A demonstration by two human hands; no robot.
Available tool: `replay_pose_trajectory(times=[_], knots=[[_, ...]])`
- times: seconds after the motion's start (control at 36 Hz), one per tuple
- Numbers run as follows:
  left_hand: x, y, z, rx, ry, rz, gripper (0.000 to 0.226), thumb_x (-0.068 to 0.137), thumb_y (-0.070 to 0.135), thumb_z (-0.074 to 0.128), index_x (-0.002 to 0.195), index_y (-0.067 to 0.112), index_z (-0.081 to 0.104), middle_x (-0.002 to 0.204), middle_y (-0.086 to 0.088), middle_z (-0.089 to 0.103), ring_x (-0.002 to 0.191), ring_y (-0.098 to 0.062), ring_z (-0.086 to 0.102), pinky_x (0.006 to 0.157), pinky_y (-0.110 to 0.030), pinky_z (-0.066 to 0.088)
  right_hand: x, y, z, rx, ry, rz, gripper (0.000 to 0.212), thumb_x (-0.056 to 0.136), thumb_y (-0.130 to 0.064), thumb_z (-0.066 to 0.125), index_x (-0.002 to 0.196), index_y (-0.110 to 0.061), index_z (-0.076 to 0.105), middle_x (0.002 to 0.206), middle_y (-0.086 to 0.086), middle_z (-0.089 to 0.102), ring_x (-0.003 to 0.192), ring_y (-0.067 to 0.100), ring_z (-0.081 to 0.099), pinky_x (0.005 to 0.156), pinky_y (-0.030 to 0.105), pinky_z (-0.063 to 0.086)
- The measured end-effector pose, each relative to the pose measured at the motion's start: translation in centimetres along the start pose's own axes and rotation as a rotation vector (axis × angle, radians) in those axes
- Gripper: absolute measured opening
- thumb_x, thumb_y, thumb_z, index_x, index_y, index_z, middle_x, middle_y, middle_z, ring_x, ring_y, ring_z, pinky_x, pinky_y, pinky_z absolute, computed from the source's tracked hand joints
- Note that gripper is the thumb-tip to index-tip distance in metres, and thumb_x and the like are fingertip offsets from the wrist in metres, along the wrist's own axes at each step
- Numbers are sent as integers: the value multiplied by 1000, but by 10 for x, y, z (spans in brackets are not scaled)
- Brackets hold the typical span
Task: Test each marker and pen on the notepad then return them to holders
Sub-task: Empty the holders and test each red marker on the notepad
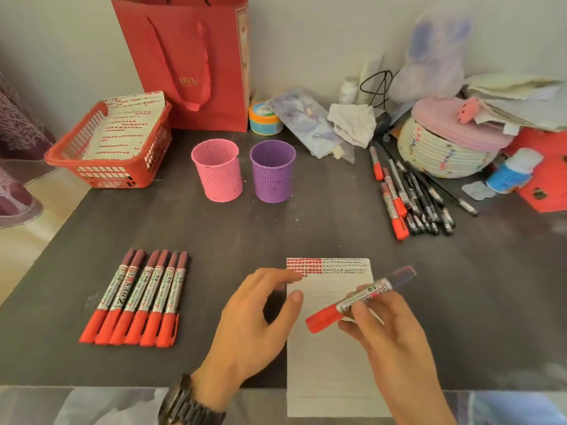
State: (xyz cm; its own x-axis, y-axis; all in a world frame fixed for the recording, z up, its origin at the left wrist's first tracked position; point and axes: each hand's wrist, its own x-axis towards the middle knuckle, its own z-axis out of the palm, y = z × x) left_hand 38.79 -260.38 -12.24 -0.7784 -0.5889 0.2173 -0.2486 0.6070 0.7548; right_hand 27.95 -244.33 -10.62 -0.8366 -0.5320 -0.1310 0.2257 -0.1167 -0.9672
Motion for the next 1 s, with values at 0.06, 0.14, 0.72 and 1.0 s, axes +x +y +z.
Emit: replay_pose_trajectory(times=[0.06,0.14,0.72,1.0], knots=[[-10,12,5,-61,-22,-11,30,95,66,37,110,48,57,109,27,61,98,-5,62,76,-16,49,-8,1,4,-40,-24,-15,38,79,-22,67,116,-14,64,109,3,76,100,19,73,73,24,59],[-18,27,14,-88,-48,-20,28,99,56,36,93,40,59,94,17,63,84,-11,63,68,-31,51,-16,2,9,-86,-46,-16,44,80,-25,67,123,-18,61,113,-4,75,102,16,72,75,23,59],[-21,47,27,288,87,-113,44,89,45,28,53,20,25,45,4,33,43,-19,31,42,-28,23,15,-28,52,735,163,393,50,87,-24,59,49,-21,26,46,-5,18,41,15,19,41,28,33],[0,55,20,-156,-84,-222,41,79,41,29,59,8,42,47,-2,38,51,-12,31,53,-41,31,50,-40,42,659,-373,301,47,82,-23,55,45,-25,26,40,-7,14,38,13,11,39,24,21]])
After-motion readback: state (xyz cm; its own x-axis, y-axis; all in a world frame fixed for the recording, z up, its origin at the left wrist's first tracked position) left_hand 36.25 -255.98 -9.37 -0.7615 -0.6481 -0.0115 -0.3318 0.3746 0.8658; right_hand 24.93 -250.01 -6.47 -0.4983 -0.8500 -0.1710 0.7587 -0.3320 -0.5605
